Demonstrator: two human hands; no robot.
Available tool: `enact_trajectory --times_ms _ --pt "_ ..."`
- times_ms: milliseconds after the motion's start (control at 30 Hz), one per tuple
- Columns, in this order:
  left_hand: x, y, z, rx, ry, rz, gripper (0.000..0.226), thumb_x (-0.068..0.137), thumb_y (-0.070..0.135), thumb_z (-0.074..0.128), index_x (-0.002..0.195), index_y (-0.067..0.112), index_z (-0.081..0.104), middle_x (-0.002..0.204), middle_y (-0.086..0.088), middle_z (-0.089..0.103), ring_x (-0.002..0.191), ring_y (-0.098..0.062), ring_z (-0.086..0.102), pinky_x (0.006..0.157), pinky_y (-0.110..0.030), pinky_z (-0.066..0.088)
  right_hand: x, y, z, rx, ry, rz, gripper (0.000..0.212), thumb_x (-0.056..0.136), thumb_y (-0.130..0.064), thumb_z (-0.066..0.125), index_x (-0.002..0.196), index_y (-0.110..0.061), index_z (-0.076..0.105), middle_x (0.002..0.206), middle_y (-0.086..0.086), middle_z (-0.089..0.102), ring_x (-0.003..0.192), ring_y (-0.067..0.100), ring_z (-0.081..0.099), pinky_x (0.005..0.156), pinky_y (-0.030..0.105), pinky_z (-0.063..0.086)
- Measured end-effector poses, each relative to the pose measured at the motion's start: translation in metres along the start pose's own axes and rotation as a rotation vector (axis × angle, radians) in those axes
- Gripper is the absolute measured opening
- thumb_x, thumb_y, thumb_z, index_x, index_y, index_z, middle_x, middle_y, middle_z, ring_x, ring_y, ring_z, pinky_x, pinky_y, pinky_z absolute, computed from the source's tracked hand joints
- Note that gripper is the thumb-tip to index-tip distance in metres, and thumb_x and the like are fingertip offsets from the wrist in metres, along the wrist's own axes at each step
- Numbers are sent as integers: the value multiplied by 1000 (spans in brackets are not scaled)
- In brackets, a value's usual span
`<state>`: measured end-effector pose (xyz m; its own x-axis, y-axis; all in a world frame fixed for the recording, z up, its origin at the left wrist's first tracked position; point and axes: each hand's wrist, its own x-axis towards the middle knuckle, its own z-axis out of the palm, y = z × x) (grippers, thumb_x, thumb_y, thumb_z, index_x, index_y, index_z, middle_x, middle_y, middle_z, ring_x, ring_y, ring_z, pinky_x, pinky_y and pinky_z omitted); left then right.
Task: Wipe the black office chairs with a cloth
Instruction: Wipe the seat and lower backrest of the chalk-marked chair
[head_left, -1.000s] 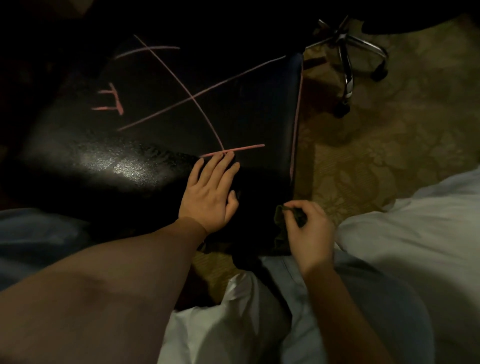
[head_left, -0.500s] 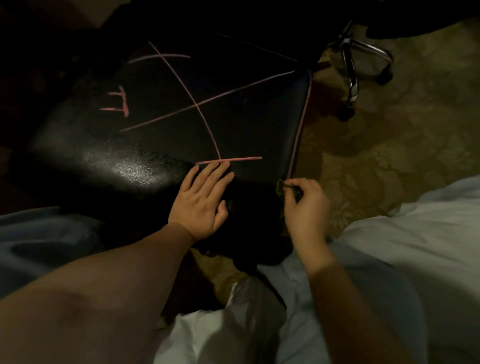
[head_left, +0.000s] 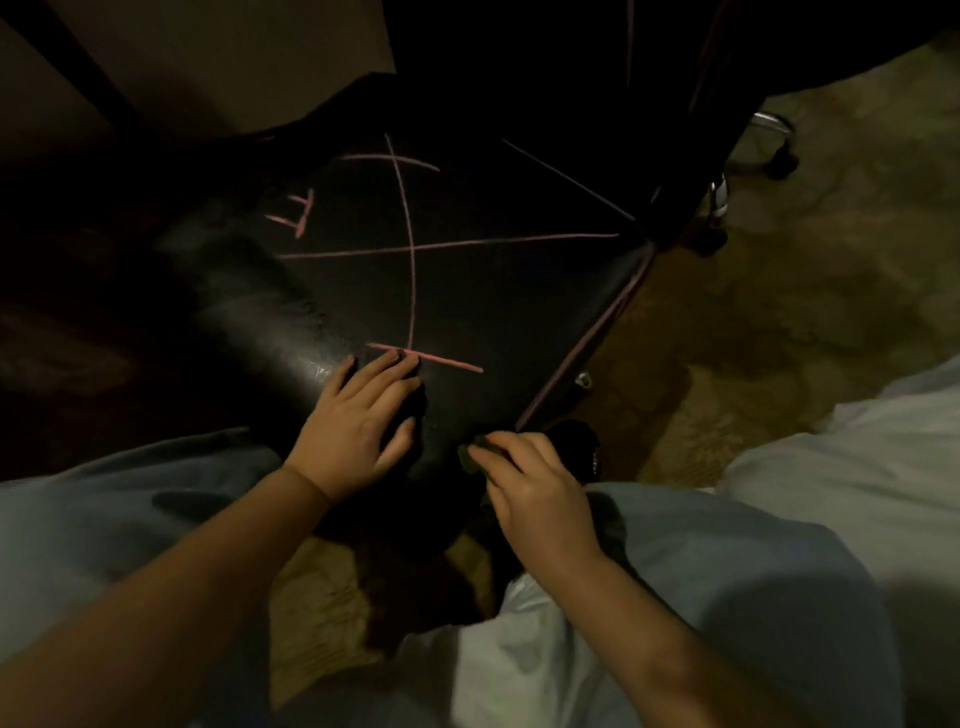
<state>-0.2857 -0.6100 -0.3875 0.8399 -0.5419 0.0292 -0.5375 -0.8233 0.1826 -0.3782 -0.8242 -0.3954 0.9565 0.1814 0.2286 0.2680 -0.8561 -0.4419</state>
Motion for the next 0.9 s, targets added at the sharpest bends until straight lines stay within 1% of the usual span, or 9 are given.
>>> enact_trajectory --times_ms 100,167,267,367,467,533,700,833,900 --pt "17 27 -4 -52 78 -168 39 89 36 40 109 10 62 120 -13 60 115 -33 54 99 -46 39 11 5 3 -26 30 -8 30 86 -13 52 108 -12 73 112 6 64 97 25 60 80 31 54" --pt "27 46 1 -100 101 -223 38 89 33 40 113 12 60 125 -10 57 118 -31 51 101 -46 37 25 24 1 -34 100 100 28 81 -6 60 106 -11 74 110 8 65 96 28 59 82 33 53" --pt "28 54 11 -145 98 -245 43 87 28 38 123 13 57 137 -7 52 129 -27 43 112 -44 25 43 55 -7 5 188 304 30 78 3 70 104 -10 75 108 11 66 96 32 59 82 34 52" --pt "22 45 9 -150 119 -226 47 84 25 38 124 12 58 139 -6 52 131 -25 42 113 -37 17 47 56 -7 23 204 340 26 81 2 69 105 -9 74 107 11 66 97 31 58 82 29 47" --pt "22 40 10 -113 127 -202 48 82 23 40 123 11 59 138 -7 53 130 -26 43 113 -36 17 40 42 -3 41 178 358 29 80 2 71 107 -7 73 106 11 65 98 31 59 79 37 54" --pt "19 39 13 -93 131 -185 48 80 23 42 122 11 60 138 -7 54 129 -25 44 113 -36 17 32 29 0 53 139 313 31 76 2 74 106 -7 73 102 11 64 95 31 61 74 37 56" --pt "17 31 13 -77 144 -148 49 78 22 42 122 10 60 137 -8 54 129 -24 42 112 -38 21 4 -7 11 43 -3 48 34 70 -2 77 104 -11 74 99 8 63 89 28 62 70 32 55" --pt "18 31 14 -68 148 -150 49 77 23 42 122 10 59 138 -8 53 130 -24 42 112 -39 21 5 -4 11 37 7 16 32 72 -4 77 102 -13 75 98 7 64 89 25 62 69 31 55" --pt "18 31 15 -75 155 -155 49 78 23 43 122 10 59 138 -7 53 130 -25 43 112 -39 22 12 6 9 51 53 58 28 74 -4 76 101 -13 75 98 7 65 88 26 62 72 31 54"
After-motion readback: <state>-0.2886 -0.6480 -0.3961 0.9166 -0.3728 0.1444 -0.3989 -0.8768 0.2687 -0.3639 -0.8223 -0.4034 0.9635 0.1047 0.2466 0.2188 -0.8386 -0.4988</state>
